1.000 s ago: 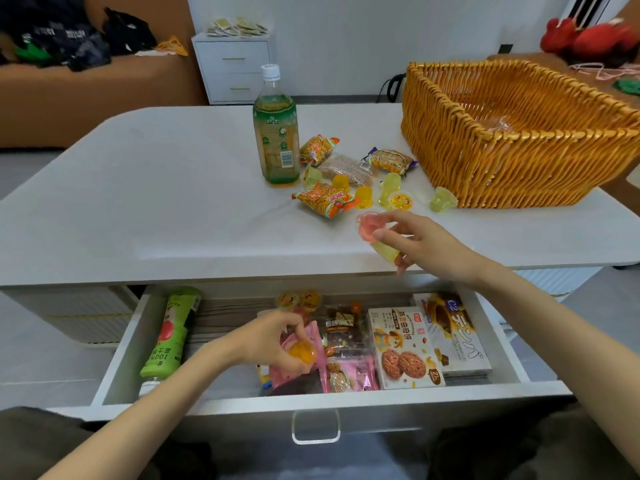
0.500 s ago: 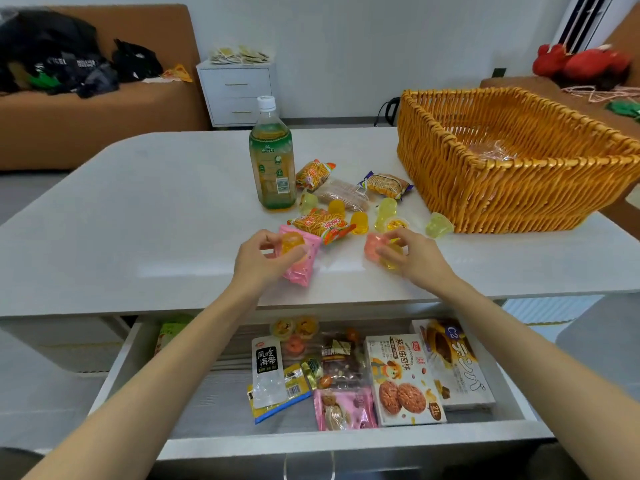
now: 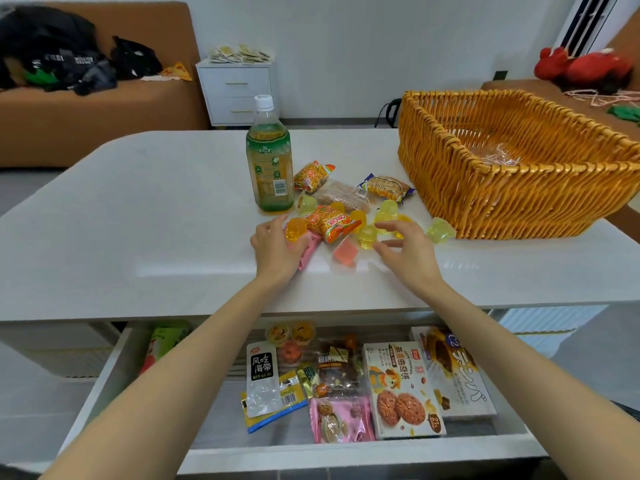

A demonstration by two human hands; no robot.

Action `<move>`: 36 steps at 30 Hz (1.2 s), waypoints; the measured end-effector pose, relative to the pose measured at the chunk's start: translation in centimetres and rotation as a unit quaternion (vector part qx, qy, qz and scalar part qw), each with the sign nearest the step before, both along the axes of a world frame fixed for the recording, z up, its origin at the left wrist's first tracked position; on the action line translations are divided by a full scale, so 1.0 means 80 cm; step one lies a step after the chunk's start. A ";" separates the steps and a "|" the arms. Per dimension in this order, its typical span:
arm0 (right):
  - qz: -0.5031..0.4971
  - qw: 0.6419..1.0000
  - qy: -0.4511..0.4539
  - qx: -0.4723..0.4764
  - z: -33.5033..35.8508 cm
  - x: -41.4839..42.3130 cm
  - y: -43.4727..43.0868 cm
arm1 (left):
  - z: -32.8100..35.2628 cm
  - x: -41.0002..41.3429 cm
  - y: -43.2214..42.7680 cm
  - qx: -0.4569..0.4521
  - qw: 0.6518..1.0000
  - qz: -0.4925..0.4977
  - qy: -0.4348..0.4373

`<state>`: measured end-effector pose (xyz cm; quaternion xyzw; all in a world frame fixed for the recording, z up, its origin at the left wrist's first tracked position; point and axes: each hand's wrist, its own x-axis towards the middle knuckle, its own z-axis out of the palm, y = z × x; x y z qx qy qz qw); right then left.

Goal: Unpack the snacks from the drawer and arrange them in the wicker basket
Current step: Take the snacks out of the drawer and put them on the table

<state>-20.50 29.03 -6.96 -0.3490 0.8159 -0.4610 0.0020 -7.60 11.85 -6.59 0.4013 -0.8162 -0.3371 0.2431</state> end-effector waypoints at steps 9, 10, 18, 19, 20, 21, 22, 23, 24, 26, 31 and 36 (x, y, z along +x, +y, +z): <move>0.124 0.987 -0.006 0.100 0.047 0.091 0.048 | 0.022 0.102 0.027 -0.069 0.990 -0.113 0.041; 0.146 0.981 -0.009 0.127 0.049 0.101 0.054 | 0.023 0.118 0.035 -0.085 0.987 -0.128 0.050; 0.161 0.953 0.170 0.190 0.024 0.139 0.067 | -0.005 0.197 0.066 -0.065 0.972 -0.225 -0.031; 0.139 0.957 0.200 0.157 0.024 0.133 0.065 | -0.007 0.196 0.066 -0.064 0.972 -0.223 -0.032; 0.127 0.963 0.196 0.132 0.024 0.125 0.061 | -0.007 0.194 0.066 -0.065 0.973 -0.220 -0.032; 0.125 0.969 0.174 0.123 0.022 0.116 0.057 | -0.006 0.191 0.065 -0.067 0.973 -0.219 -0.029; 0.130 0.971 0.155 0.127 0.020 0.107 0.051 | -0.007 0.188 0.064 -0.073 0.973 -0.218 -0.025; 0.135 0.971 0.144 0.138 0.015 0.099 0.043 | -0.007 0.185 0.062 -0.083 0.972 -0.217 -0.021; 0.141 0.969 0.141 0.146 0.010 0.094 0.035 | -0.008 0.182 0.060 -0.095 0.972 -0.216 -0.021; 0.151 0.969 0.138 0.139 -0.001 0.089 0.016 | -0.009 0.178 0.056 -0.126 0.969 -0.210 -0.026; 0.123 0.972 0.177 0.093 -0.012 0.063 -0.020 | -0.009 0.169 0.032 -0.192 0.960 -0.192 -0.067; 0.036 0.976 0.192 0.097 -0.008 0.018 -0.034 | -0.013 0.156 0.019 -0.193 0.962 -0.183 -0.065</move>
